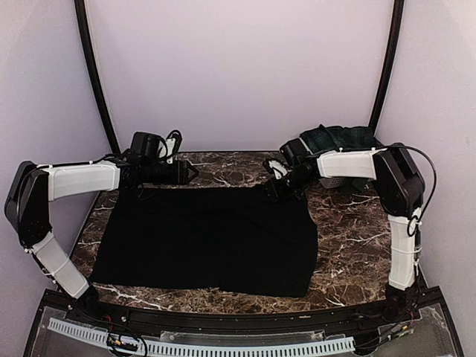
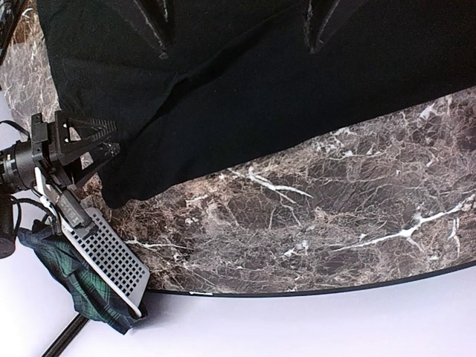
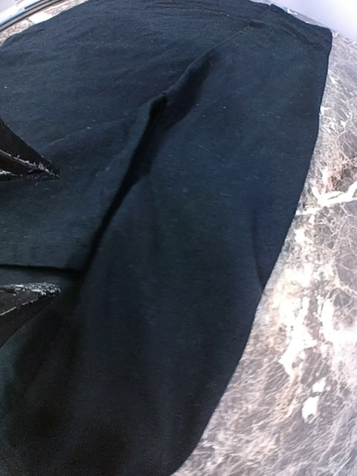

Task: Fold and stack the mixed laundry pile
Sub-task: Move the 1/3-folded T-shirt to the center of the board.

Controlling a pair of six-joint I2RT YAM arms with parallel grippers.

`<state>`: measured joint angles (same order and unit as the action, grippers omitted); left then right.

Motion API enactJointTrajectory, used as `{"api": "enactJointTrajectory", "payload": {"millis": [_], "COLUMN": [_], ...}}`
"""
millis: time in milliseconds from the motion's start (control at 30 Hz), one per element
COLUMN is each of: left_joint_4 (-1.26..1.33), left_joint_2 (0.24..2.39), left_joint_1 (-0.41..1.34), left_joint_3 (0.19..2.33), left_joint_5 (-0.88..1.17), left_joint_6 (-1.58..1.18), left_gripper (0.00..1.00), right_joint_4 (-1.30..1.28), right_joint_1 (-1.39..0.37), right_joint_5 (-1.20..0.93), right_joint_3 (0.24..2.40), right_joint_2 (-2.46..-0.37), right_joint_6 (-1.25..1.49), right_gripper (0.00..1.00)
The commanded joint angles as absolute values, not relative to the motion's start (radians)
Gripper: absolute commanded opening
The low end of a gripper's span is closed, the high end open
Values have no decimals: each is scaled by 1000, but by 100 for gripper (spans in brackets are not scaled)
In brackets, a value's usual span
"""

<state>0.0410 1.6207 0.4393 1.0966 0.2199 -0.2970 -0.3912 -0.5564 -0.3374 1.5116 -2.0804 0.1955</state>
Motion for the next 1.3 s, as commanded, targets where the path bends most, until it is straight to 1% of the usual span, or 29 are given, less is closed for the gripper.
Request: {"api": "enactJointTrajectory", "payload": {"millis": [0, 300, 433, 567, 733, 1000, 1267], "left_joint_4": [43, 54, 60, 62, 61, 35, 7], "left_joint_2": [1567, 1569, 1571, 1570, 1569, 1539, 1526], "left_joint_1": [436, 436, 436, 436, 434, 421, 392], "left_joint_3": [1085, 1088, 1088, 1082, 1078, 1073, 1067], "left_joint_5": [205, 208, 206, 196, 191, 143, 126], "left_joint_6": [-295, -304, -307, -305, -306, -302, -314], "left_gripper": [57, 57, 57, 57, 57, 58, 59], "right_joint_4": [-418, -428, -414, -401, -407, -384, -391], "right_joint_1": [-560, -561, -561, -563, -564, -622, -697], "right_joint_5": [-339, -334, -388, -432, -454, -489, -494], "right_joint_3": [1559, 1563, 1549, 1538, 1532, 1471, 1463], "right_joint_2": [-2126, -2164, -2157, -2126, -2086, -1957, -1957], "right_joint_6": [170, 172, 173, 172, 174, 204, 243], "right_gripper": [43, 43, 40, 25, 0, 0, 0]}}
